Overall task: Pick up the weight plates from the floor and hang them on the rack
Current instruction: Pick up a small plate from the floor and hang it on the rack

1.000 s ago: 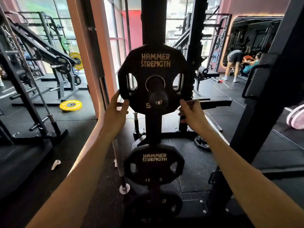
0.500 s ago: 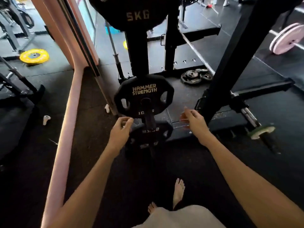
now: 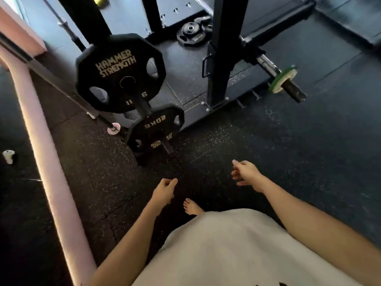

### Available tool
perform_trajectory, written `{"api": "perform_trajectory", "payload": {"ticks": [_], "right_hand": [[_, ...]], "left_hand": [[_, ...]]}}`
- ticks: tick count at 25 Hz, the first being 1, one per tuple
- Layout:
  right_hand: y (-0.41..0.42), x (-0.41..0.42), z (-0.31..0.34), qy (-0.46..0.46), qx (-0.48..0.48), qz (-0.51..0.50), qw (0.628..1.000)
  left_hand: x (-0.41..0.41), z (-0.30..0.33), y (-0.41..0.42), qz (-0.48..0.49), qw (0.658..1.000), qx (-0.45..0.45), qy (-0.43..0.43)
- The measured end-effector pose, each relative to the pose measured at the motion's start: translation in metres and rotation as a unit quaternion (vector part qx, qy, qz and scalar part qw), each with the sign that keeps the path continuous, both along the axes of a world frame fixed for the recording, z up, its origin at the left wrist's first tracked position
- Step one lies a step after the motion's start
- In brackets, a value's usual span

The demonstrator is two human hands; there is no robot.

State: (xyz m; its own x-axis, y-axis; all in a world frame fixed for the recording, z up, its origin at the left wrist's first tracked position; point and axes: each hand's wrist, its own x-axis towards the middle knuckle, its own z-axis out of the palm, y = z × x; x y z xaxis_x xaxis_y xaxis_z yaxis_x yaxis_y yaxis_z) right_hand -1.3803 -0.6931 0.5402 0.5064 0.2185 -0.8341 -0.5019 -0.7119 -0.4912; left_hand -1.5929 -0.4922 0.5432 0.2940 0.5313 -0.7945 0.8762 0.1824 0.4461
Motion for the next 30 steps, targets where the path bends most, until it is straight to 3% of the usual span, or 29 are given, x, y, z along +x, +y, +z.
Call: {"api": "perform_trajectory", "payload": {"ticks": [3,8,15,18,21,27,30], "right_hand": [[-0.078,-0.019,-0.024,0.019,-0.069,0.021,0.997],[-0.197,-0.021,-0.037,0.03,-0.073,-0.096,0.992],[-0.4,-0.001,-0.033,0.023,-0.053,-0.27,0.961],[-0.467,0.002,-0.033,0.028,-0.065,-0.307,0.949],[-0.509,0.013,-0.038,0.034,-0.068,-0.289,0.954],[-0.563,0.078,-0.055,0.058,-0.104,-0.299,0.947],[-0.59,0.141,-0.055,0.057,-0.122,-0.338,0.931]], "left_hand": [[-0.001,-0.025,-0.032,-0.13,0.99,0.011,0.058],[0.043,-0.038,-0.089,-0.342,0.932,0.012,0.118],[0.172,-0.036,-0.24,-0.439,0.894,0.039,0.076],[0.221,-0.029,-0.305,-0.503,0.861,0.049,0.046],[0.267,-0.029,-0.351,-0.562,0.824,0.054,0.036],[0.387,-0.056,-0.404,-0.566,0.819,0.0,0.094],[0.475,-0.056,-0.433,-0.604,0.791,0.004,0.093]]}}
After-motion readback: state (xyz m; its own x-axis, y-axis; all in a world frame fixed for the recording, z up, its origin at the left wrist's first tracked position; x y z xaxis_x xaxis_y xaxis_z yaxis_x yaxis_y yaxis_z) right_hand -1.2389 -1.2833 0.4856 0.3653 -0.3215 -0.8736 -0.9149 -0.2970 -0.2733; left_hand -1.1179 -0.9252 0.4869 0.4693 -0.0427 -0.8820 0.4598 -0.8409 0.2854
